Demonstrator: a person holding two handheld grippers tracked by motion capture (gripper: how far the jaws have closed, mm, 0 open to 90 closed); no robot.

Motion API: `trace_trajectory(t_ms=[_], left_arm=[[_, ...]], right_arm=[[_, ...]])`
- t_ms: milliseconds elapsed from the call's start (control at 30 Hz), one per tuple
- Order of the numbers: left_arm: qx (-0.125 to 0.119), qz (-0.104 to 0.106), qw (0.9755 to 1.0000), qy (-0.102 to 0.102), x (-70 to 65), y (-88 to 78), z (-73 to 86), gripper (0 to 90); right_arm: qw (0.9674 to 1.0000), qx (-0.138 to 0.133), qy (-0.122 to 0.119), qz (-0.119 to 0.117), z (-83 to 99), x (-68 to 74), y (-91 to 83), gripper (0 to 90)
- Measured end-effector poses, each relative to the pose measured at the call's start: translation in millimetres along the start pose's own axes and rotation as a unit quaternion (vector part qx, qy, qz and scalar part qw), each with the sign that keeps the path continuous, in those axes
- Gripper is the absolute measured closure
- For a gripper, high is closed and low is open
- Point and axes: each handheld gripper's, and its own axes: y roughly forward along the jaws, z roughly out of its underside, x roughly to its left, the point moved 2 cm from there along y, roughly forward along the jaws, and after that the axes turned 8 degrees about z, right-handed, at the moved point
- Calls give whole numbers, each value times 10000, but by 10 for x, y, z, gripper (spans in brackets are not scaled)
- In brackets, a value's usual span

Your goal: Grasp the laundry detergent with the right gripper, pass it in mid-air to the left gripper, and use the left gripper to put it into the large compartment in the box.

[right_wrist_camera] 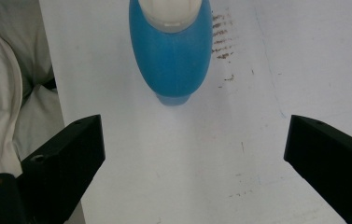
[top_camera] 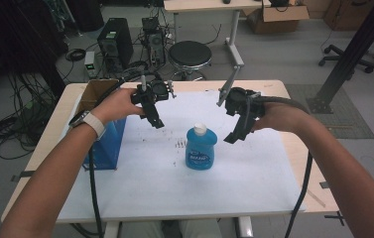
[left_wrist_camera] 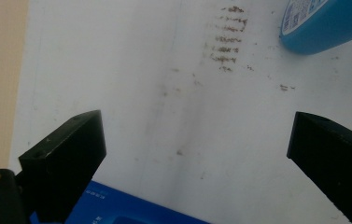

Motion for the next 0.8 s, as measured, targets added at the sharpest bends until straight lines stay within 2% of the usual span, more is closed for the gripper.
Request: trace_trajectory(t_ms=[500,800], left_arm=[[-16,0,10000,-54,14,-5,9,50],[-11,5,10000,-72,38,7,1,51]], right_arm=[[10000,-27,-51,-58,-10,1,21,50],[9998,-153,-44,-133,38,-28,86,49]])
